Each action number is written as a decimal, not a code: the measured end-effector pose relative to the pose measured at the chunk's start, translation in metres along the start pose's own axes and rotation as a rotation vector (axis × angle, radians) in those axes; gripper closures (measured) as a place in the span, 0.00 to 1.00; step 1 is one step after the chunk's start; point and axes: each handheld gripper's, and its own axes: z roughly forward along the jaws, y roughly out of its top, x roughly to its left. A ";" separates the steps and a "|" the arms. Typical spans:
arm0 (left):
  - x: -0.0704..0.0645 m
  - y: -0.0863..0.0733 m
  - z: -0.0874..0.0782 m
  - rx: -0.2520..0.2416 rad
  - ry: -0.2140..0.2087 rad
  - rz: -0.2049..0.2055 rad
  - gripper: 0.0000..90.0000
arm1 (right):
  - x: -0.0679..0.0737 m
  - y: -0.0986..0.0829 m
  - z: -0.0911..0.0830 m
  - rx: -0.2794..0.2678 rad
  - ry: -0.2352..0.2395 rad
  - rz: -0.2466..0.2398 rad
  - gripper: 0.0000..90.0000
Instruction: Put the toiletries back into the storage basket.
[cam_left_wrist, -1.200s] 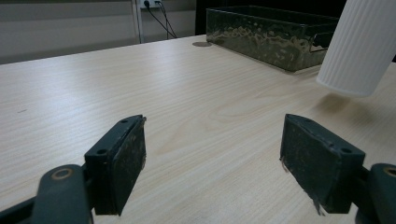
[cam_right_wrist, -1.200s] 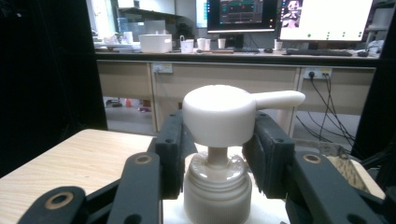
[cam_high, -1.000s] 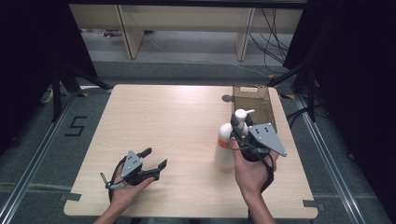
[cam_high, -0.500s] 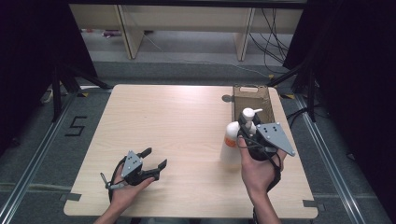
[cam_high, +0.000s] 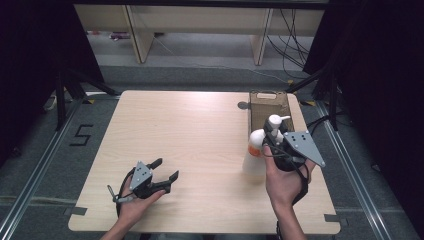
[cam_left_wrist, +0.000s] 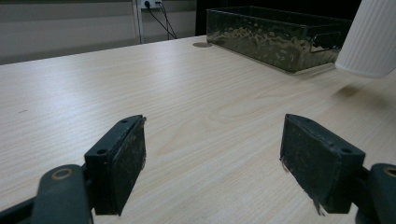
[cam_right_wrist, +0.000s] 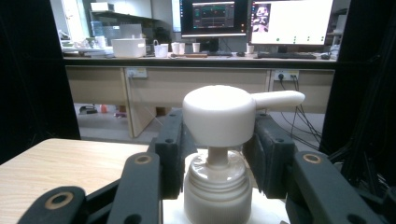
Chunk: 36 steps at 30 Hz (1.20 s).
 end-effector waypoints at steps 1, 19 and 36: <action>0.000 0.000 0.000 0.000 0.000 0.001 0.24 | -0.001 0.000 0.000 0.000 -0.003 -0.001 0.67; 0.000 0.000 0.000 -0.001 0.000 0.000 0.24 | -0.014 0.003 0.001 -0.006 -0.036 0.000 0.67; 0.000 0.000 0.000 -0.002 0.001 -0.002 0.24 | -0.024 0.007 0.005 -0.015 -0.063 -0.006 0.67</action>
